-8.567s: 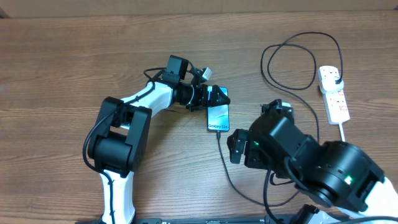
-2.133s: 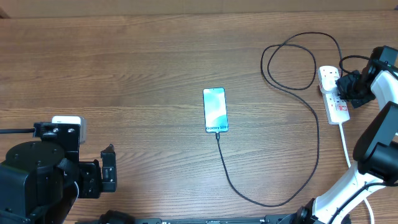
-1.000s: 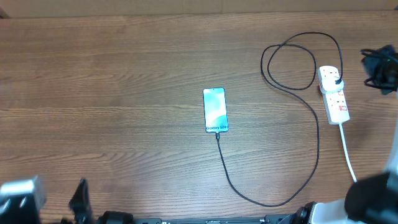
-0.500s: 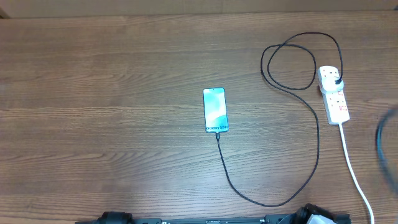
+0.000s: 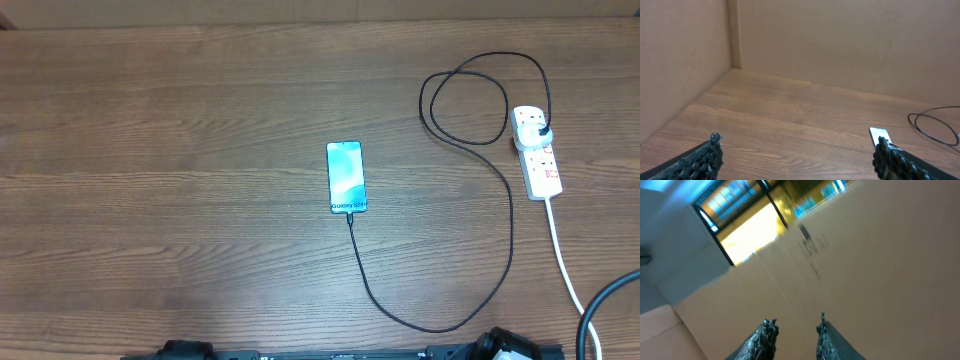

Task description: Plug charger to phone and switch on socket

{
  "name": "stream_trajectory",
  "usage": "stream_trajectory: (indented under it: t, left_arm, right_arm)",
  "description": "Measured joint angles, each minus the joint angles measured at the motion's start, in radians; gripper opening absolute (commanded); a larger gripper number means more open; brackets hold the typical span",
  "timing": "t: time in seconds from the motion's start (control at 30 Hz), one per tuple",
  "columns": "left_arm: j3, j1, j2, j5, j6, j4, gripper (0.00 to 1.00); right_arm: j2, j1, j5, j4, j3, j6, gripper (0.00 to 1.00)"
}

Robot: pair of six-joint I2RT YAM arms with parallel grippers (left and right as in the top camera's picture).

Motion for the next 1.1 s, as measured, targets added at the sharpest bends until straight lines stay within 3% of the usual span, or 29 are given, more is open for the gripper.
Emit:
stream_trajectory:
  t: [0.23, 0.53, 1.1]
  left_arm:
    - [0.000, 0.000, -0.003, 0.000, 0.000, 0.000, 1.00]
    - [0.000, 0.000, -0.003, 0.000, 0.000, 0.000, 1.00]
    - [-0.001, 0.085, -0.081, 0.000, 0.000, 0.001, 1.00]
  right_arm:
    - [-0.034, 0.049, -0.018, -0.035, -0.010, -0.003, 0.27]
    - [-0.294, 0.103, -0.034, -0.044, -0.009, -0.015, 0.28]
    - [-0.521, 0.227, 0.053, -0.062, -0.008, -0.134, 0.29]
